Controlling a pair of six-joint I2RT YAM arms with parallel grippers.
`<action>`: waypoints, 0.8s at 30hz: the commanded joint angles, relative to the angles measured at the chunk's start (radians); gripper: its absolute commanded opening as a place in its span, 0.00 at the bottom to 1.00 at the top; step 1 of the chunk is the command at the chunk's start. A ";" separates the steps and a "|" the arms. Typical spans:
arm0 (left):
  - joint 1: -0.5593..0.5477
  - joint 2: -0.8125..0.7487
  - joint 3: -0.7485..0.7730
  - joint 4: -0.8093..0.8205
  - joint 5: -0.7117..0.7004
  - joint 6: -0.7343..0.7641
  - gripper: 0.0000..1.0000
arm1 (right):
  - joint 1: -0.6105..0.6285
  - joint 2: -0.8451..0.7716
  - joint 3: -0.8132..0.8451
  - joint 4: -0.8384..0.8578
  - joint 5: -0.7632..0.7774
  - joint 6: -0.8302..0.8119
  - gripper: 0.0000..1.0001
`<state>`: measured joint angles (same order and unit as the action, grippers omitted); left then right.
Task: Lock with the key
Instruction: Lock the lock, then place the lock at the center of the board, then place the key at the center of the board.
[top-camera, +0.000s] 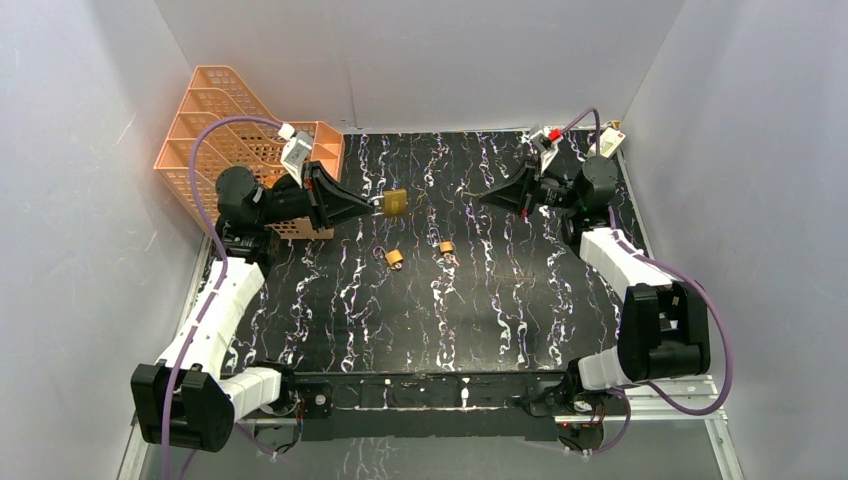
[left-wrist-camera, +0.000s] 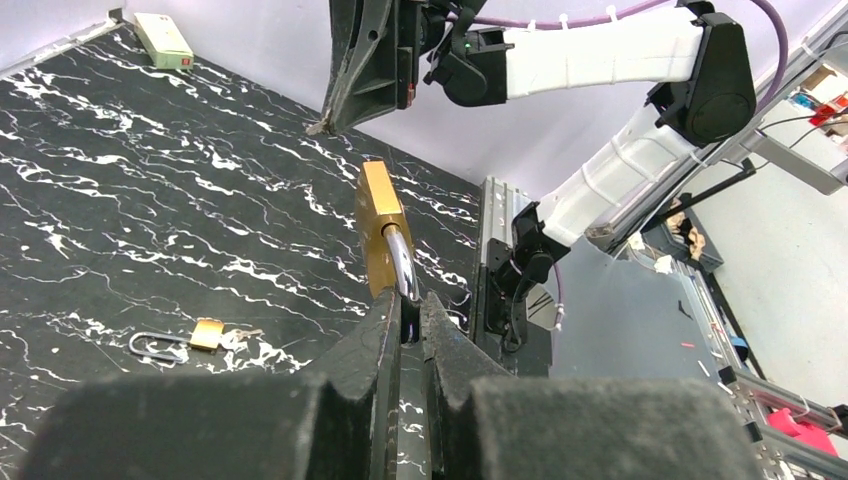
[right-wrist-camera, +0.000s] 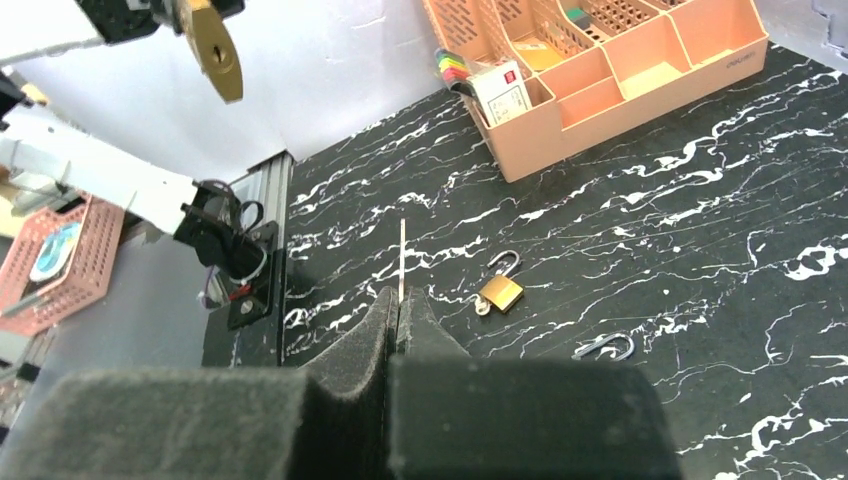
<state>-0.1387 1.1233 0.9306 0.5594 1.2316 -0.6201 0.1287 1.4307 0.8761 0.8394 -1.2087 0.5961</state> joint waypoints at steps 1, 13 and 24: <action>0.004 -0.028 0.048 -0.069 -0.015 0.063 0.00 | 0.013 -0.082 0.033 -0.202 0.133 -0.145 0.00; -0.003 -0.018 0.128 -0.383 -0.372 0.243 0.00 | 0.060 -0.164 0.073 -0.607 0.664 -0.331 0.00; -0.247 0.108 0.247 -0.594 -0.873 0.393 0.00 | 0.108 -0.168 0.100 -0.738 0.948 -0.371 0.00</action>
<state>-0.3130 1.1934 1.0740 0.0254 0.5892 -0.2916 0.2276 1.2945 0.9188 0.1410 -0.4107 0.2527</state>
